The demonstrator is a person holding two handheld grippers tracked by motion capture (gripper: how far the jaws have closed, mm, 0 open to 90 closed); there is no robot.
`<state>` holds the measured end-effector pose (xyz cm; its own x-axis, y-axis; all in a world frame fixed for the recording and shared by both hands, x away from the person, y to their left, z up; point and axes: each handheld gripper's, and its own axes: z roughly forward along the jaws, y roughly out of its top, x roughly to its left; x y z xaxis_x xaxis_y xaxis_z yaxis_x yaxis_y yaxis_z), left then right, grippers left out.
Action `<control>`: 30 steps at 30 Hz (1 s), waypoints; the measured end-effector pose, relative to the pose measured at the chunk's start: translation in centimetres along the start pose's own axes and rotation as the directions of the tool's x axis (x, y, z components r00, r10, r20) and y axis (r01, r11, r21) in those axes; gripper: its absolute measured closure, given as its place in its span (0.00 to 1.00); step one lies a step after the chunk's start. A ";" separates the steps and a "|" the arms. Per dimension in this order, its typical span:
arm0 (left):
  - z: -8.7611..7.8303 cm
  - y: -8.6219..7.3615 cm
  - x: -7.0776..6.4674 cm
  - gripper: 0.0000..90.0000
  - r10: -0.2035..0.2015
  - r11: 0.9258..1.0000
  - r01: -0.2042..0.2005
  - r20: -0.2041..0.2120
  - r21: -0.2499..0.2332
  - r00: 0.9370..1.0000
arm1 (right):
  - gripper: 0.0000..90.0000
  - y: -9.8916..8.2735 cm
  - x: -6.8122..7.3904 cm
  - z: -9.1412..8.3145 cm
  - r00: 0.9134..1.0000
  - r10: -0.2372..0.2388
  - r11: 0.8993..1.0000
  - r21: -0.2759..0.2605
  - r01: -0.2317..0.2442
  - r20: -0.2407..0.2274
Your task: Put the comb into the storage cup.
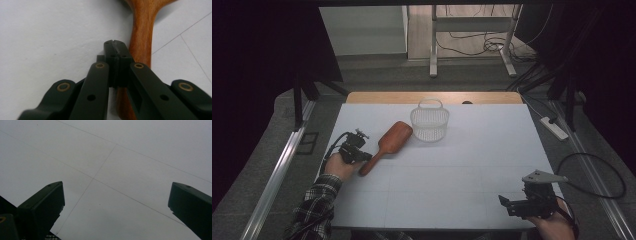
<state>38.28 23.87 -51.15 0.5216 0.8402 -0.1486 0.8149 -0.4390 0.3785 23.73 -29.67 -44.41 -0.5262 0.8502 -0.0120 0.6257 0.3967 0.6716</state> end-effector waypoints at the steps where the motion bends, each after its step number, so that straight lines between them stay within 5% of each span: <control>1: -0.3 0.0 0.1 0.99 -0.004 1.000 0.004 -0.002 -0.010 1.000 | 0.01 0.0 0.0 0.0 1.000 0.000 1.000 0.000 0.000 0.000; 10: -2.9 -0.6 0.7 0.97 -0.030 0.996 0.030 -0.002 -0.080 1.000 | 0.01 0.0 0.0 0.0 1.000 -0.002 1.000 0.000 0.002 0.001; 18: -3.5 -0.6 0.8 0.86 -0.045 0.994 0.045 0.007 -0.096 0.999 | 0.01 0.0 0.1 0.0 1.000 -0.004 1.000 0.000 0.004 0.003; 30: -3.6 0.9 -0.2 0.36 -0.029 0.991 0.035 0.043 -0.126 0.999 | 0.01 0.0 0.1 0.0 1.000 -0.007 1.000 0.004 0.007 0.005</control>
<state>37.99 24.52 -47.48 0.5077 0.8383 -0.1985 0.7942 -0.3661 0.4851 23.70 -29.60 -44.42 -0.5276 0.8492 -0.0205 0.6242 0.4039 0.6688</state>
